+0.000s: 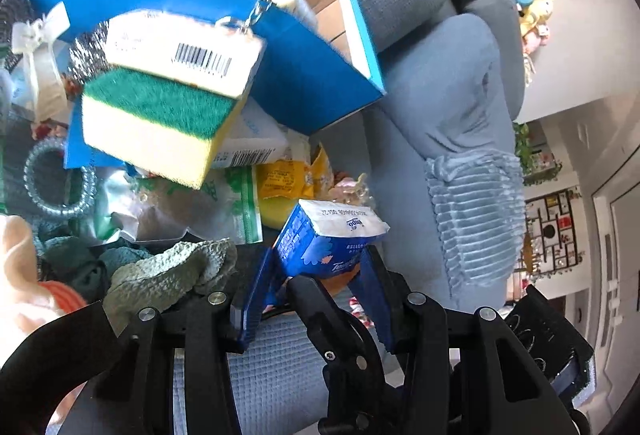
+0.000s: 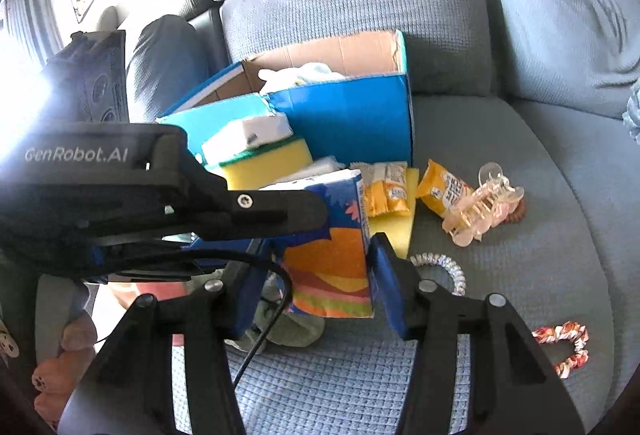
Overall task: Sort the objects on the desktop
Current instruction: 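Close both grippers around the Tempo tissue pack, then lift the tissue pack with both grippers off the sofa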
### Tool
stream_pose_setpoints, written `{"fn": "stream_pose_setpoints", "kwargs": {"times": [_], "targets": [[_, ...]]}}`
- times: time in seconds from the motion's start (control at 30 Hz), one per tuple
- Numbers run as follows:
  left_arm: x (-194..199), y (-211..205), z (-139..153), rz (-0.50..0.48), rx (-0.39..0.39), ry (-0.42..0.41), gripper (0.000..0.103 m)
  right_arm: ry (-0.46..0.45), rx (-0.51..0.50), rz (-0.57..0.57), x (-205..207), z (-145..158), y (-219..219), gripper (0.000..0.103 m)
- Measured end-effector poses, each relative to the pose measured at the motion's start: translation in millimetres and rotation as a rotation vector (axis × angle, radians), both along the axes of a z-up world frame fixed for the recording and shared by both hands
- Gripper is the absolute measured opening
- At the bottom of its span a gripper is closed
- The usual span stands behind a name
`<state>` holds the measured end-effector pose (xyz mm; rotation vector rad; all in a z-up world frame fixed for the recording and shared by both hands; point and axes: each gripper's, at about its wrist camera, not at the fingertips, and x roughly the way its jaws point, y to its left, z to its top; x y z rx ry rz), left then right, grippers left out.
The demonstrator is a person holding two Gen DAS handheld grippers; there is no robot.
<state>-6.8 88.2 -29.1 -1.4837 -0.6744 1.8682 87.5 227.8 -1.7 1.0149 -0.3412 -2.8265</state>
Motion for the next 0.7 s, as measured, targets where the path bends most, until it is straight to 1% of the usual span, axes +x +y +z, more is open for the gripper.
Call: {"fn": "stream_pose_setpoints", "kwargs": {"times": [0.23,0.57,0.7], "targets": [[4,-12,23,0.023,0.026,0.062,0.046,0.045,0.022,0.016,6,21,-11,0.051],[6,-32,44,0.051,0.056,0.122,0.046,0.099,0.064,0.040,7,47,-36,0.051],[7,-39,53,0.060,0.069,0.146,0.046,0.121,0.098,0.044,9,56,-49,0.051]]}}
